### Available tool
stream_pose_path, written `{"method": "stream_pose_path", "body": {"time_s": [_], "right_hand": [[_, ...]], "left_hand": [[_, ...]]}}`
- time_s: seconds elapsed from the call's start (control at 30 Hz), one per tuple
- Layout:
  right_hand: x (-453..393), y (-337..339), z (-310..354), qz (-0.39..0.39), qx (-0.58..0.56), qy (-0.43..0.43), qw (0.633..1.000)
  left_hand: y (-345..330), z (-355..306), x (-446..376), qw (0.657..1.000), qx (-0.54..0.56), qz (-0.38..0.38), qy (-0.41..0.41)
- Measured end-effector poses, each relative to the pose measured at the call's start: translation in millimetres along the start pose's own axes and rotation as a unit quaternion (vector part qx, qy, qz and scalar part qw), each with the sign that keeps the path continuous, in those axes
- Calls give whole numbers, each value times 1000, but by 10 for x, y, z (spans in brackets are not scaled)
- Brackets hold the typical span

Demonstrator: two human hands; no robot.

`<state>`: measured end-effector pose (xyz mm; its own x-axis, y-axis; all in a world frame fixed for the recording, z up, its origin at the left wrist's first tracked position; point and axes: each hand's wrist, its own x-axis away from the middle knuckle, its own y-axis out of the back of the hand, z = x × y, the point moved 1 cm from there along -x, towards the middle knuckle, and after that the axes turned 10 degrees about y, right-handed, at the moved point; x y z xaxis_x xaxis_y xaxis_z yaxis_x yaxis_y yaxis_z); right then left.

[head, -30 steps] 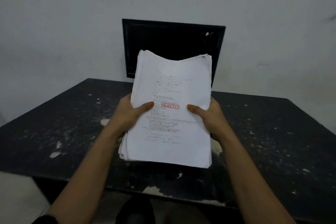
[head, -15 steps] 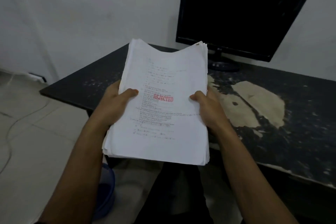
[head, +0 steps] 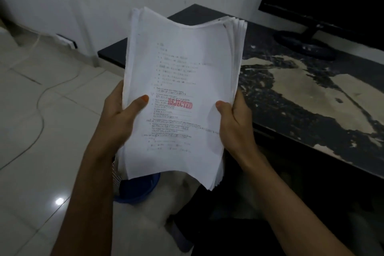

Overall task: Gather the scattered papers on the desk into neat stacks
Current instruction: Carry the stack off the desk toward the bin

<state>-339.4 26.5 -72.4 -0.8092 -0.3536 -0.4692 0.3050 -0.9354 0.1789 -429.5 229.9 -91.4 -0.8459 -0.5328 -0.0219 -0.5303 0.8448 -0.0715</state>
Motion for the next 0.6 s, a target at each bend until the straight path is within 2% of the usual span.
{"method": "stream_pose_path", "body": {"time_s": [0.27,0.43,0.6], "right_hand": [[319,-730,-548,88,-22,-95,991],[546,-1049,-1119,140,32,-190,971],[654,-1350,-1750,109,60,-278,952]], "left_hand": [[745,640,148,996,-16,-84,32],[983,1253,229,985,-53,-154,62],[1006,1961,165,964,-58,-216,141]]}}
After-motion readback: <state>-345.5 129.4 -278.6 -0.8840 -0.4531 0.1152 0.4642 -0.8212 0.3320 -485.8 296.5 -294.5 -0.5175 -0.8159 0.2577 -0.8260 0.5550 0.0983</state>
